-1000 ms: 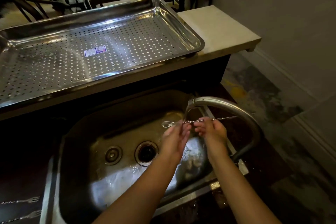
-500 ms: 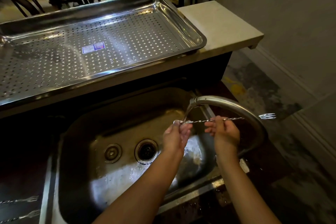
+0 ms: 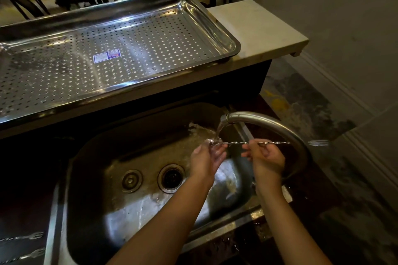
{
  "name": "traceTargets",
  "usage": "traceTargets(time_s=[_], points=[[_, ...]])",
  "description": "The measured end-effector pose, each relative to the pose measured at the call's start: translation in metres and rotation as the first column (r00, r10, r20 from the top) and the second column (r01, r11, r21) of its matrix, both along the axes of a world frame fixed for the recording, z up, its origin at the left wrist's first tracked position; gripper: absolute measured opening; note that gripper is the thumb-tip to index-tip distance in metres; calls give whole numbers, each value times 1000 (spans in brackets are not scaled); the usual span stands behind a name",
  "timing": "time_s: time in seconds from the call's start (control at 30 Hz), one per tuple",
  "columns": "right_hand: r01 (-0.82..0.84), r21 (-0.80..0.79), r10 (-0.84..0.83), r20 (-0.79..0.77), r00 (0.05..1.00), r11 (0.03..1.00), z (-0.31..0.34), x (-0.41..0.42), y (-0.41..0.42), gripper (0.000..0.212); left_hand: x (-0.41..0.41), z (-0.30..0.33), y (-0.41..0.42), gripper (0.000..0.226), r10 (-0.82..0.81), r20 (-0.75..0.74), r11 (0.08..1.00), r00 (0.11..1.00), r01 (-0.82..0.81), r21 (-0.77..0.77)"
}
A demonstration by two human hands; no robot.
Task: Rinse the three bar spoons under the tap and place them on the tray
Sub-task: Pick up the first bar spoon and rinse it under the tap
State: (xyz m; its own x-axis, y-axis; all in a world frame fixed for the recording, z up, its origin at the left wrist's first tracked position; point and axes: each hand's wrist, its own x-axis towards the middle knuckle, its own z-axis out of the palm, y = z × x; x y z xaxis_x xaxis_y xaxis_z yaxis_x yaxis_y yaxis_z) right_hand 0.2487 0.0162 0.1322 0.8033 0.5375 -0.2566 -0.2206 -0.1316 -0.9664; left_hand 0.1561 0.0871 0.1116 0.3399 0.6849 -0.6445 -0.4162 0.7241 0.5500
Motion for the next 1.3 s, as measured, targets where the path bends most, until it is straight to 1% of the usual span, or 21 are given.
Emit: traceTargets(time_s=[0.07, 0.13, 0.2, 0.27, 0.37, 0.43, 0.5, 0.57, 0.6, 0.7, 0.77, 0.9, 1.0, 1.07, 1.13, 1.23, 1.3], points=[[47, 20, -47, -24, 999, 999, 0, 0, 0, 17, -1, 1, -2, 20, 14, 105, 1000, 994, -17, 22], [92, 34, -90, -56, 994, 995, 0, 1, 1, 16, -2, 4, -3, 17, 14, 141, 997, 990, -24, 69], [125, 29, -122, -100, 988, 992, -1, 0, 4, 13, -2, 8, -5, 13, 16, 95, 991, 995, -29, 130], [159, 36, -152, -162, 975, 987, -2, -3, 7, 12, -2, 11, -7, 16, 41, 30, 983, 999, -46, 177], [199, 106, -161, -294, 942, 974, -2, -10, 11, 9, 1, 14, -9, 21, 94, -25, 976, 995, -87, 201], [218, 129, -162, -346, 924, 967, -2, -12, 12, 10, 3, 16, -10, 19, 102, 5, 977, 995, -101, 189], [244, 131, -175, -399, 900, 961, -3, -12, 13, 14, 6, 19, -11, 14, 73, 52, 977, 996, -82, 195], [271, 142, -177, -465, 867, 952, -3, -14, 15, 17, 8, 21, -10, 24, 47, 67, 973, 997, -61, 222], [279, 155, -173, -486, 857, 948, -3, -16, 16, 20, 9, 22, -9, 25, 46, 61, 970, 997, -59, 237], [254, 189, -136, -482, 866, 949, -3, -22, 23, 24, 7, 25, -6, 15, 67, 23, 964, 997, -71, 256], [205, 186, -101, -454, 885, 961, -2, -30, 29, 24, 3, 26, -4, 16, 105, 7, 957, 994, -103, 271], [118, 189, -28, -423, 906, 975, -4, -51, 42, 30, -14, 27, 2, 12, 189, -105, 932, 976, -144, 332], [41, 158, 25, -393, 919, 987, -7, -67, 52, 30, -35, 26, 7, 11, 256, -154, 926, 954, -197, 321], [-8, 180, 79, -391, 917, 984, -10, -72, 56, 19, -43, 24, 10, 12, 282, -180, 927, 942, -220, 302], [-70, 201, 152, -430, 890, 977, -10, -85, 59, 2, -67, 23, 12, 13, 368, -191, 902, 910, -300, 309], [-43, 195, 126, -441, 889, 980, -13, -69, 52, 7, -92, 22, 21, 13, 435, -208, 882, 876, -368, 294], [-37, 175, 108, -420, 901, 984, -18, -54, 47, 16, -110, 20, 25, 14, 477, -221, 865, 851, -410, 291]])
